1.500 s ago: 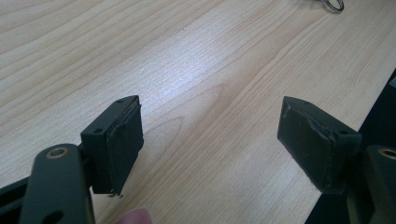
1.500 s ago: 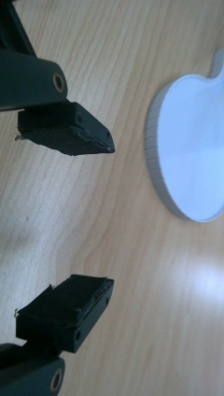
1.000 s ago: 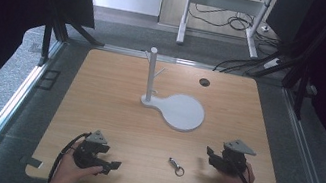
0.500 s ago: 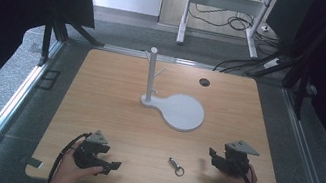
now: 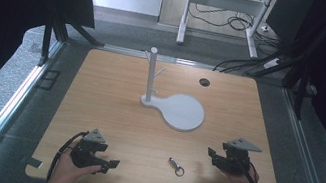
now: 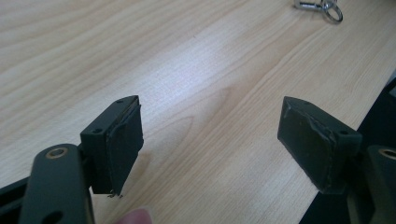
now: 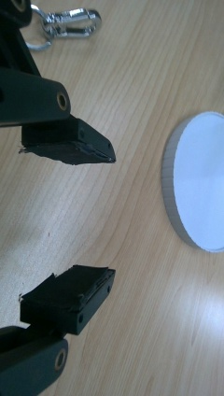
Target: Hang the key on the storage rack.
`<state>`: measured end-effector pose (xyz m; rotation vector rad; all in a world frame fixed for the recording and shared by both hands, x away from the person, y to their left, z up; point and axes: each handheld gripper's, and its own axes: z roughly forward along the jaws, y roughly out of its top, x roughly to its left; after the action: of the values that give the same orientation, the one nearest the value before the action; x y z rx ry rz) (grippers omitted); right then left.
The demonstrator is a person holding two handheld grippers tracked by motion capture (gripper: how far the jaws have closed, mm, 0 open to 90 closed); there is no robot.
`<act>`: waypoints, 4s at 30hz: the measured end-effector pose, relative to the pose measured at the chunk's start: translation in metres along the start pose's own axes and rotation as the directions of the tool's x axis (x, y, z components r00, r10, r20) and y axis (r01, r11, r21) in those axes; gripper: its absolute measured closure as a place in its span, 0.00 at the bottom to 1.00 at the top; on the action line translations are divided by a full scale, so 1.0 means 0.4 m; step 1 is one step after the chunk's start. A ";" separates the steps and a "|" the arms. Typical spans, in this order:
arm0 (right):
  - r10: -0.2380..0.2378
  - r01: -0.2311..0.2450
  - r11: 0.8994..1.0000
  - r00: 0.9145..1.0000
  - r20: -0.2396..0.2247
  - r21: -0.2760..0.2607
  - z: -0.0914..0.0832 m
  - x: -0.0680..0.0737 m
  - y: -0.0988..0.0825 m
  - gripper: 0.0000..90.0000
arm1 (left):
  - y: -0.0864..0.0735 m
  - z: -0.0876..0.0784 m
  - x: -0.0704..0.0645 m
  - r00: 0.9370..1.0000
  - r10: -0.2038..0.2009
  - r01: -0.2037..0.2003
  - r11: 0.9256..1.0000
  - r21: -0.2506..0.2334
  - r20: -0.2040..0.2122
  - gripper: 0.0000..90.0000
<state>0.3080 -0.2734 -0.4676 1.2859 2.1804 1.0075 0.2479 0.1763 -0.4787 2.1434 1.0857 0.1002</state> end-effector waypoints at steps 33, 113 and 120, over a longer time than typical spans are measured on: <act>-0.150 0.170 0.978 0.977 -0.154 0.122 -0.016 0.096 0.113 0.54 | 0.000 0.020 -0.012 1.000 0.011 -0.012 1.000 0.023 0.018 0.25; -0.279 0.388 0.850 0.905 -0.320 0.356 0.125 0.276 0.084 0.70 | -0.006 0.031 -0.006 1.000 0.006 -0.006 0.999 0.037 0.022 0.25; -0.267 0.386 0.835 0.907 -0.325 0.392 0.137 0.278 0.085 0.72 | -0.007 0.031 -0.005 1.000 0.002 -0.003 0.999 0.037 0.022 0.25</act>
<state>0.3094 -0.1450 -0.4765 0.9258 2.8376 0.5704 0.2496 0.1689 -0.4892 2.1737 1.0794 0.0581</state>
